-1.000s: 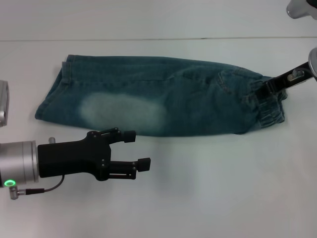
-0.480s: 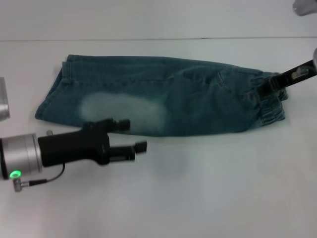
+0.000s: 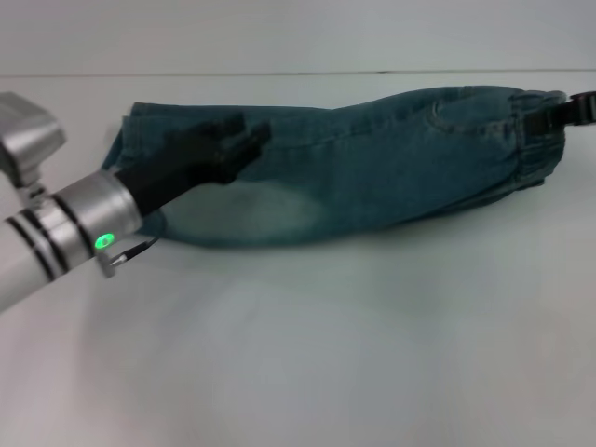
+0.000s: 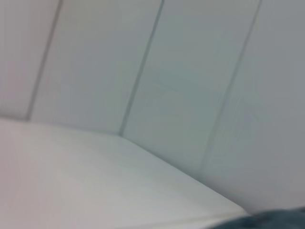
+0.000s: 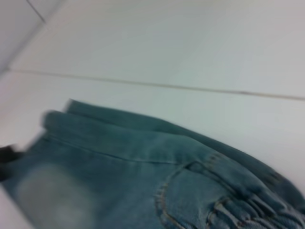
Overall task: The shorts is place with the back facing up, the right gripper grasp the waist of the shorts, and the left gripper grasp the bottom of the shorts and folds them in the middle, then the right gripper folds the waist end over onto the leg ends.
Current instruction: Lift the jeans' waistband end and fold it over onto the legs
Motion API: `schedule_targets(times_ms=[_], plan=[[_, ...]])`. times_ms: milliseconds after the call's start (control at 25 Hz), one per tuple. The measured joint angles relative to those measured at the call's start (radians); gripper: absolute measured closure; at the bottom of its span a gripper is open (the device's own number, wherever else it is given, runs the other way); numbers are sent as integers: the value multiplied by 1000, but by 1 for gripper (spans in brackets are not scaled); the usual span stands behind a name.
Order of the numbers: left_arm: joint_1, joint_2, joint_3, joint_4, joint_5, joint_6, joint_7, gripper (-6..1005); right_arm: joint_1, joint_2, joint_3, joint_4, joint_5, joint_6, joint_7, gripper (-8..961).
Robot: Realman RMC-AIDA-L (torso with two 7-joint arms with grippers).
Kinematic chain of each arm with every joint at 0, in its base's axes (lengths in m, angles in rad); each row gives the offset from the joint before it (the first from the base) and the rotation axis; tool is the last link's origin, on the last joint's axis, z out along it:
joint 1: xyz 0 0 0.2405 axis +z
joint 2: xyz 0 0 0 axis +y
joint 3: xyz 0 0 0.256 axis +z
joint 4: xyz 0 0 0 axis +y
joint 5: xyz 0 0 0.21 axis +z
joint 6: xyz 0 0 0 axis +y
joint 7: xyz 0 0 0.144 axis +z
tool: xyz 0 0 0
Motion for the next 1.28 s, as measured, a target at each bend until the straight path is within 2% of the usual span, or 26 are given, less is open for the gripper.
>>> schedule_targets(times_ms=[160,280,400,600,720,920,1160,1280], plan=[[-91,-3,0,-164,-168,-107,264,413,-25,-10,59,-64,69,-117,-8,860],[-151,-5,-5,-280,-246,-160,435,476,-31,-15,104,-100,102,-195,-6,860],[-199,-5,-50,-380,-267,-199,568,693,-32,-16,136,-135,141,-272,1,860],[-249,-4,-150,-512,-259,-268,761,924,-33,-21,168,-205,219,-364,30,860],[-264,-4,-165,-579,-255,-290,825,947,-32,-25,170,-242,266,-401,54,860],[-273,-4,-208,-662,-194,-280,838,971,-17,-24,162,-261,305,-414,74,860],[-261,-4,-397,-769,69,-301,839,971,13,-14,154,-255,306,-414,74,860],[-245,-4,-463,-814,181,-316,848,971,24,-11,151,-256,307,-414,74,860]])
